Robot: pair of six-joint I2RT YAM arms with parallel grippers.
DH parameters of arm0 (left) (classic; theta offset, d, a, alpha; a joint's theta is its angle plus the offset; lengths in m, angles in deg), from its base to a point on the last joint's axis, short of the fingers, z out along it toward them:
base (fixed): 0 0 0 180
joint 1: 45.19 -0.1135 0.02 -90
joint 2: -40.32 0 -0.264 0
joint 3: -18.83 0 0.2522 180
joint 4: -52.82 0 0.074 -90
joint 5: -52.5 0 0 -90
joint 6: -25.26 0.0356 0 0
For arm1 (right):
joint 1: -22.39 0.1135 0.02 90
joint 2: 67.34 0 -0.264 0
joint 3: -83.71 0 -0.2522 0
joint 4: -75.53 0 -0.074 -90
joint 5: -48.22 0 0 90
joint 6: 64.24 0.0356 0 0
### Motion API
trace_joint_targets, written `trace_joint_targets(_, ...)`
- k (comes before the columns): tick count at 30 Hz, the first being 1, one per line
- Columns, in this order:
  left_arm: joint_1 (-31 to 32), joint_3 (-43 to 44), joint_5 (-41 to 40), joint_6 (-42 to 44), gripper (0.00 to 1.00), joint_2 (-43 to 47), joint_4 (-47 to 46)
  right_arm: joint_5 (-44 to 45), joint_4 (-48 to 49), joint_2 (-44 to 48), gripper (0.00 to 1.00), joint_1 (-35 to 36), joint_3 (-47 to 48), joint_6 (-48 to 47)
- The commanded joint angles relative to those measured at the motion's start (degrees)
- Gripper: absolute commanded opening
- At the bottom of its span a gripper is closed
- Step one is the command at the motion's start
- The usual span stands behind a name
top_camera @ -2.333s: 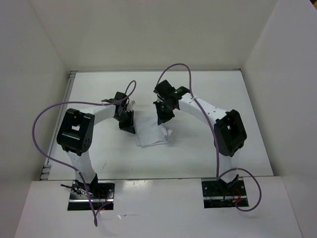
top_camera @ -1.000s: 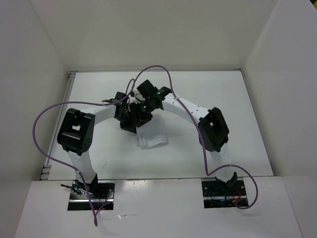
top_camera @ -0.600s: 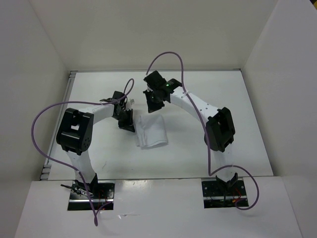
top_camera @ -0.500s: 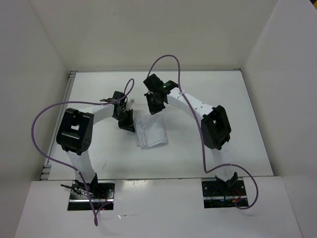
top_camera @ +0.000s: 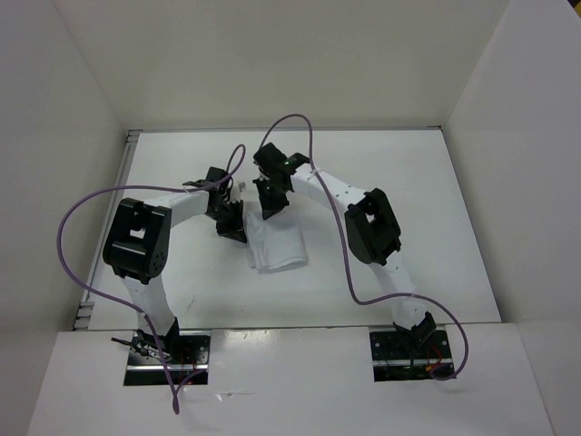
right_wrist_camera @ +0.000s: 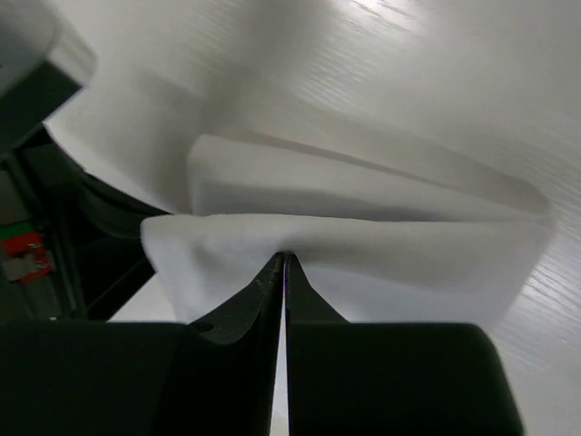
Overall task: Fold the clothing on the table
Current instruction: Fold the skirt
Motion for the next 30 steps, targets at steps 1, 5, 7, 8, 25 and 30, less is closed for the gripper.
trace_joint_targets(1,-0.3,0.8,0.4,1.5,0.02,2.0,0.6,-7.0,5.3,-1.2,0.06,0.9,1.7,0.9)
trace_joint_targets(5,-1.5,2.6,1.5,1.5,0.02,4.4,1.3,-10.2,8.6,-3.4,0.06,0.9,-0.2,0.3)
trace_joint_targets(7,-2.2,4.9,1.5,2.0,0.02,5.8,2.8,-15.1,10.9,-3.4,0.06,0.2,-0.8,-0.3)
trace_joint_targets(8,-2.2,6.0,1.0,2.0,0.02,7.0,4.3,-17.3,11.5,-3.4,0.06,-0.3,-1.3,-0.3)
trace_joint_targets(25,-4.5,15.2,10.2,3.2,0.04,6.5,4.4,-15.1,7.7,15.5,0.09,-2.4,-13.3,1.5)
trace_joint_targets(30,-4.5,10.2,10.8,2.0,0.04,3.7,0.9,-23.0,12.2,18.3,0.09,-2.4,-26.1,3.9)
